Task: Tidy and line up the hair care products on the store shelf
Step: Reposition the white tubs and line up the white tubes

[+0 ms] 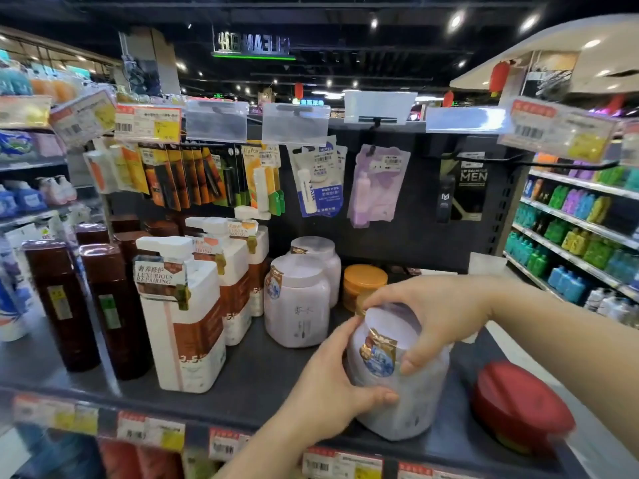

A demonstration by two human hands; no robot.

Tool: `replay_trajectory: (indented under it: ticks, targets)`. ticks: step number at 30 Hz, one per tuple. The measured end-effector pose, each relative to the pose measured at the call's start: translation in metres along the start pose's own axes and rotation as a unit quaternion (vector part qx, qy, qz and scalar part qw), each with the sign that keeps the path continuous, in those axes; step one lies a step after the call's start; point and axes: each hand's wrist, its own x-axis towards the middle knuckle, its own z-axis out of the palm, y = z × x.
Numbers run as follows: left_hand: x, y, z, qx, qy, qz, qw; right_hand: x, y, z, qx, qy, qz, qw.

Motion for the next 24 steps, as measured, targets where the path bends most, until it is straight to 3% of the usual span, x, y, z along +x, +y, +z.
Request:
replay_trajectory:
  ticks: [11, 19, 24]
  targets:
    - [-0.034, -0.023, -0.09, 0.02, 0.127, -0.038, 0.991, 0.088, -0.055, 0.012, 0.042, 0.066, -0.049, 0.996]
    - [-0.045, -0.03, -0.083, 0.027, 0.227, -0.023, 0.973, 0.11, -0.077, 0.026, 0.072, 0.138, -0.051, 0.986]
    - [-0.043, -0.034, -0.079, 0.026, 0.254, -0.03, 0.966, 0.106, -0.066, 0.027, 0.128, 0.122, -0.048, 0.983]
